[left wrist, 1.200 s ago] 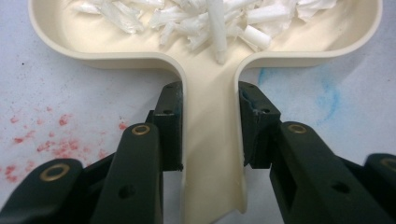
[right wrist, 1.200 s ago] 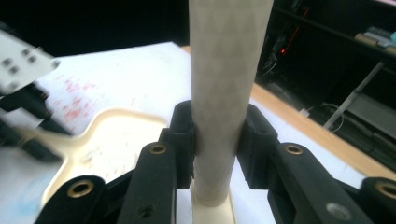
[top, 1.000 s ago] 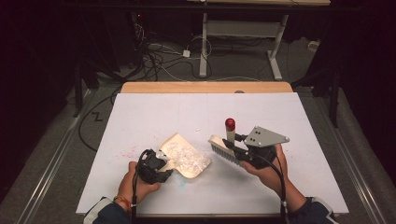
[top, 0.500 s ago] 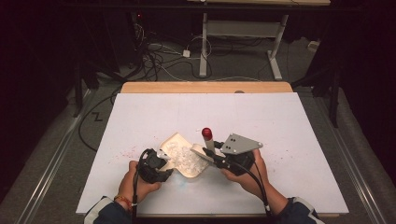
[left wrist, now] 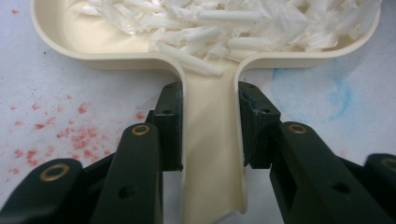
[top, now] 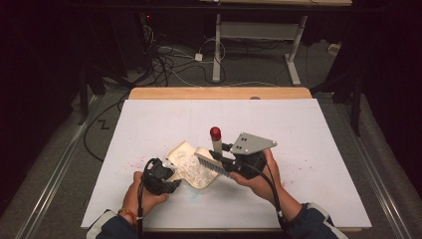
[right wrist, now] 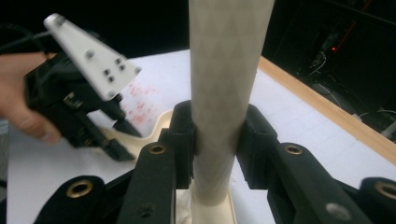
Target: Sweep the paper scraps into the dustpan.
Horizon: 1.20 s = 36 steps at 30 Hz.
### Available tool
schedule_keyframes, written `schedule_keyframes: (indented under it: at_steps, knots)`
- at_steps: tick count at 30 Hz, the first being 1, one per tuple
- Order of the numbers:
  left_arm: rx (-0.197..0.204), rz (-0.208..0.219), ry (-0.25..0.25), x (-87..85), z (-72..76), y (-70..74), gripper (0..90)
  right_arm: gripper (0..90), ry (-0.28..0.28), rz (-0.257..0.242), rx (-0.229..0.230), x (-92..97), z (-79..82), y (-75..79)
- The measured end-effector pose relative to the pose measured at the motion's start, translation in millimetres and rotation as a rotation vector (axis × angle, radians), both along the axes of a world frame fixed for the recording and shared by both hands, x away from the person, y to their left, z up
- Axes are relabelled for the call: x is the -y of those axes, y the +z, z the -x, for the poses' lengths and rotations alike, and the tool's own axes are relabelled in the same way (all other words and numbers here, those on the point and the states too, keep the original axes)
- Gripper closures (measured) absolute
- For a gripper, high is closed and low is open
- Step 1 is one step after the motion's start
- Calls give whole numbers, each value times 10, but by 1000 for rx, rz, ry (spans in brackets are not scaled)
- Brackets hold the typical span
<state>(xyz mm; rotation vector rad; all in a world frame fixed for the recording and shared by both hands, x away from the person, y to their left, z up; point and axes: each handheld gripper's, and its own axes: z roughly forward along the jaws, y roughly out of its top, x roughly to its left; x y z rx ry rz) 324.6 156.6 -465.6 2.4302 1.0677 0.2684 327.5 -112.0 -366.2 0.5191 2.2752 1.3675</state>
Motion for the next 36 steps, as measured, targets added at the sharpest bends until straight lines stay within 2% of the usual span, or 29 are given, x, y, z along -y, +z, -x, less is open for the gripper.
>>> schedule_keyframes:
  at_steps: [3,8,13,16,20,22,25,26,27,29,31,36]
  knots:
    - [-6,6,-1,-10,-10,-5,630,710,-16,-30,-20,77,-89,53]
    - [-14,14,7,-20,-21,-21,630,710,-63,-37,7,157,-239,179]
    - [-19,11,6,-20,-37,-22,630,710,-124,-21,44,139,-477,227]
    - [-20,16,5,-23,-41,-24,630,710,-167,9,62,86,-656,172]
    - [-16,16,7,-23,-43,-23,630,710,-192,40,85,-11,-893,12]
    - [-18,14,2,-28,-46,-24,630,710,-203,45,91,-53,-965,-48]
    - [-20,13,-2,-33,-49,-22,630,710,-222,93,102,-130,-1052,-166]
    - [-19,11,-3,-33,-48,-21,630,710,-222,98,91,-147,-1070,-207]
    - [-17,10,-2,-34,-46,-21,630,711,-195,94,66,-167,-1071,-262]
    - [-15,9,0,-45,-35,-17,630,710,-186,95,63,-178,-1055,-273]
    - [-18,6,-1,-68,-23,-13,630,710,-155,100,48,-197,-1010,-274]
    - [-20,-2,-3,-82,-21,-6,630,707,-78,163,44,-268,-784,-286]
